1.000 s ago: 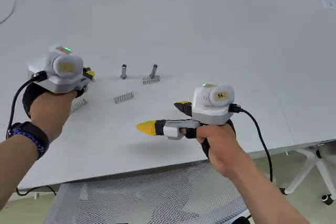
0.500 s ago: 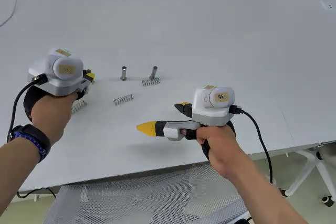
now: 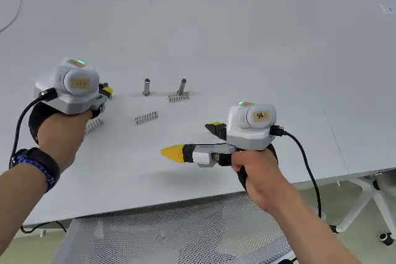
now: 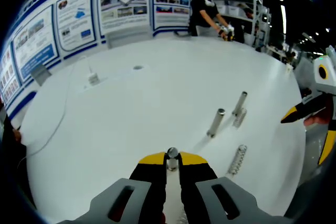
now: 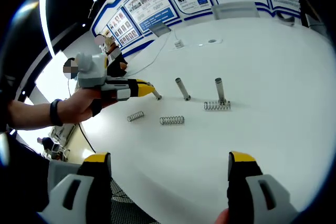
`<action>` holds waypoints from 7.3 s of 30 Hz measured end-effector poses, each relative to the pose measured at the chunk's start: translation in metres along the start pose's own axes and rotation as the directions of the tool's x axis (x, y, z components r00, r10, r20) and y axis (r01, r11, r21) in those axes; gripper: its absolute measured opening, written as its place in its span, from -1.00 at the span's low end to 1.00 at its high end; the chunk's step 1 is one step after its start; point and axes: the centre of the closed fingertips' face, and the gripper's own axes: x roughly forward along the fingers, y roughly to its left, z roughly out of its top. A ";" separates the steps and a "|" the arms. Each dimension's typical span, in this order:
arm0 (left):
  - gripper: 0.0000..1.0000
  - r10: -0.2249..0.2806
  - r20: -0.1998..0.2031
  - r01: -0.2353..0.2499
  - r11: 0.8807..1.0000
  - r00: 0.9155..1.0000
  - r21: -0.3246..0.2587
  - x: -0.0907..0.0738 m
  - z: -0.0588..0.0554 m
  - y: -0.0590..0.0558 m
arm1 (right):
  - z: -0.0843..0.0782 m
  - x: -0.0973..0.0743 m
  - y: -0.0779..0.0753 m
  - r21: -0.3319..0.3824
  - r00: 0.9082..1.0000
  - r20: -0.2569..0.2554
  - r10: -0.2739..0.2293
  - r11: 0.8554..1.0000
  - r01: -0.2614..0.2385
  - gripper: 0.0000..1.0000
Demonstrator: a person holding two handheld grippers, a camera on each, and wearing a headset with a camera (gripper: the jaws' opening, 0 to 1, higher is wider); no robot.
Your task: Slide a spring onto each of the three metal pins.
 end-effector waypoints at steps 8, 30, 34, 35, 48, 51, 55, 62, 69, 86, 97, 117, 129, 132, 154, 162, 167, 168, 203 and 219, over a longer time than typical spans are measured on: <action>-0.83 -0.002 -0.013 0.002 1.000 1.000 -0.009 0.001 -0.003 -0.001 | 0.000 0.000 0.000 -0.001 1.000 0.002 -0.001 1.000 0.001 0.87; -0.42 -0.029 -0.056 0.026 0.998 0.998 -0.049 -0.009 -0.034 0.000 | -0.001 0.001 0.000 -0.004 1.000 -0.002 0.006 1.000 -0.006 0.87; -0.40 -0.029 -0.060 0.026 0.998 0.998 -0.050 -0.015 -0.041 0.000 | -0.003 0.002 0.001 -0.004 1.000 -0.004 0.007 1.000 -0.007 0.87; -0.39 -0.029 -0.061 0.026 0.998 0.998 -0.053 -0.016 -0.043 0.000 | -0.003 0.002 0.001 -0.005 1.000 -0.006 0.007 1.000 -0.007 0.87; -0.28 -0.042 -0.061 0.038 0.997 0.997 -0.063 -0.038 -0.055 0.001 | -0.013 0.006 0.004 -0.026 1.000 -0.025 0.016 1.000 -0.016 0.88; -0.27 -0.045 -0.056 0.041 0.997 0.997 -0.070 -0.043 -0.059 0.000 | -0.014 0.006 0.004 -0.028 1.000 -0.023 0.014 0.999 -0.015 0.89; -0.25 -0.050 -0.059 0.046 0.997 0.997 -0.067 -0.048 -0.063 -0.002 | -0.013 0.006 0.003 -0.035 1.000 -0.019 0.011 0.999 -0.012 0.89; -0.21 -0.062 -0.054 0.058 0.995 0.997 -0.083 -0.059 -0.065 -0.005 | -0.009 0.007 0.003 -0.085 1.000 -0.007 0.015 0.996 -0.016 0.93; -0.14 -0.072 -0.051 0.067 0.994 0.996 -0.089 -0.069 -0.069 -0.004 | -0.008 0.008 0.004 -0.092 1.000 -0.004 0.019 0.996 -0.020 0.94; 0.15 -0.107 -0.046 0.102 0.990 0.993 -0.099 -0.092 -0.080 -0.006 | 0.000 0.010 -0.001 -0.084 1.000 0.017 0.012 0.996 -0.011 0.94; 0.36 -0.121 -0.027 0.117 0.988 0.992 -0.103 -0.105 -0.080 -0.007 | 0.000 0.011 0.000 -0.083 1.000 0.017 0.014 0.996 -0.013 0.94; 0.63 -0.177 -0.041 0.174 0.982 0.983 -0.069 -0.113 -0.081 -0.015 | 0.004 0.011 0.003 -0.088 0.999 0.029 0.022 0.996 -0.019 0.95; 0.74 -0.219 -0.078 0.217 0.976 0.973 -0.034 -0.110 -0.086 -0.023 | 0.004 0.011 0.002 -0.087 0.999 0.028 0.021 0.996 -0.018 0.95; 0.74 -0.226 -0.088 0.225 0.974 0.970 -0.023 -0.109 -0.085 -0.024 | 0.004 0.011 0.003 -0.088 0.999 0.028 0.021 0.996 -0.018 0.95; 0.75 -0.291 -0.217 0.331 0.927 0.932 0.178 -0.092 -0.085 -0.034 | 0.003 0.010 0.000 -0.082 0.999 0.028 0.018 0.996 -0.015 0.94; 0.63 -0.301 -0.239 0.352 0.913 0.923 0.206 -0.082 -0.086 -0.033 | 0.002 0.010 -0.002 -0.079 0.999 0.028 0.017 0.997 -0.015 0.94; 0.53 -0.302 -0.254 0.356 0.913 0.919 0.199 -0.075 -0.090 -0.030 | 0.001 0.010 -0.002 -0.074 1.000 0.025 0.017 0.997 -0.015 0.94; 0.51 -0.305 -0.252 0.357 0.913 0.919 0.197 -0.074 -0.090 -0.030 | 0.001 0.010 -0.002 -0.073 1.000 0.025 0.017 0.997 -0.015 0.94; -0.50 -0.263 -0.225 0.309 0.930 0.938 0.200 -0.050 -0.090 -0.026 | -0.004 0.012 -0.002 -0.054 1.000 0.017 0.024 0.998 -0.023 0.91; -0.79 -0.190 -0.240 0.241 0.949 0.952 0.203 -0.045 -0.088 -0.018 | -0.005 0.013 0.005 -0.056 0.999 0.014 0.047 0.997 -0.046 0.90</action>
